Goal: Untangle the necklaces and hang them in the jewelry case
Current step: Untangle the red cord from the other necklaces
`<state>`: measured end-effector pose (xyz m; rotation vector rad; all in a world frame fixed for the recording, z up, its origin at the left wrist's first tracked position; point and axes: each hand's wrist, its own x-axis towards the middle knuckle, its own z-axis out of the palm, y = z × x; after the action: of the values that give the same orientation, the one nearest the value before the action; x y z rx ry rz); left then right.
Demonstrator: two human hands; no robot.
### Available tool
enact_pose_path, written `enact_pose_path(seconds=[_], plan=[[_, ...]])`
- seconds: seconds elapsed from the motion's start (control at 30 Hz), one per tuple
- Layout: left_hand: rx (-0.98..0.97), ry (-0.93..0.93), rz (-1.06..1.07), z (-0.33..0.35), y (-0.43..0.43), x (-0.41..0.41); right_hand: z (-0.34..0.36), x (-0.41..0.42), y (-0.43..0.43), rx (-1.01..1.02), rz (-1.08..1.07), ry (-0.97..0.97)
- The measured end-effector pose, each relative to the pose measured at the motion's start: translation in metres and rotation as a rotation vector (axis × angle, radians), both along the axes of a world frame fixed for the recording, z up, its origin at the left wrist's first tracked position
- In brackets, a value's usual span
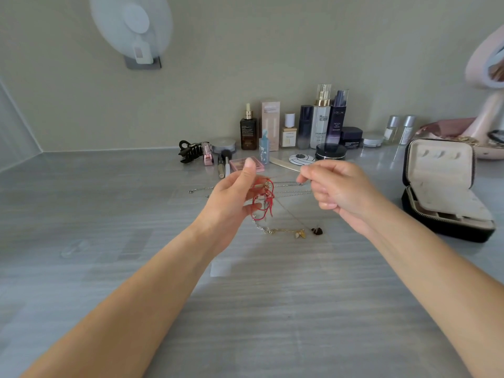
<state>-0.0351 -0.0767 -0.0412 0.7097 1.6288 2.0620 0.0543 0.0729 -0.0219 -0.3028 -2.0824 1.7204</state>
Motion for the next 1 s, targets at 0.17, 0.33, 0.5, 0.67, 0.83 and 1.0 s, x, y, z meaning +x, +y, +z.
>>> enact_pose_path(seconds=[0.17,0.33,0.5,0.67,0.83,1.0], plan=[[0.032,-0.015,-0.095,-0.003,-0.001,-0.002,0.001,0.001,0.001,-0.042,0.013,0.011],[-0.024,-0.008,-0.1,-0.002,-0.002,0.001,0.002,-0.001,0.006,-0.138,-0.037,0.038],[-0.089,0.016,-0.074,-0.002,-0.002,0.0,0.004,-0.001,0.011,-0.22,-0.088,0.061],[-0.18,0.052,-0.059,-0.003,-0.001,0.001,0.005,0.0,0.011,-0.251,-0.102,0.073],[-0.219,0.009,0.011,-0.002,-0.002,-0.003,0.008,0.001,0.016,-0.321,-0.124,0.11],[-0.39,0.072,0.135,-0.001,-0.004,-0.009,0.009,0.003,0.018,-0.297,-0.076,0.094]])
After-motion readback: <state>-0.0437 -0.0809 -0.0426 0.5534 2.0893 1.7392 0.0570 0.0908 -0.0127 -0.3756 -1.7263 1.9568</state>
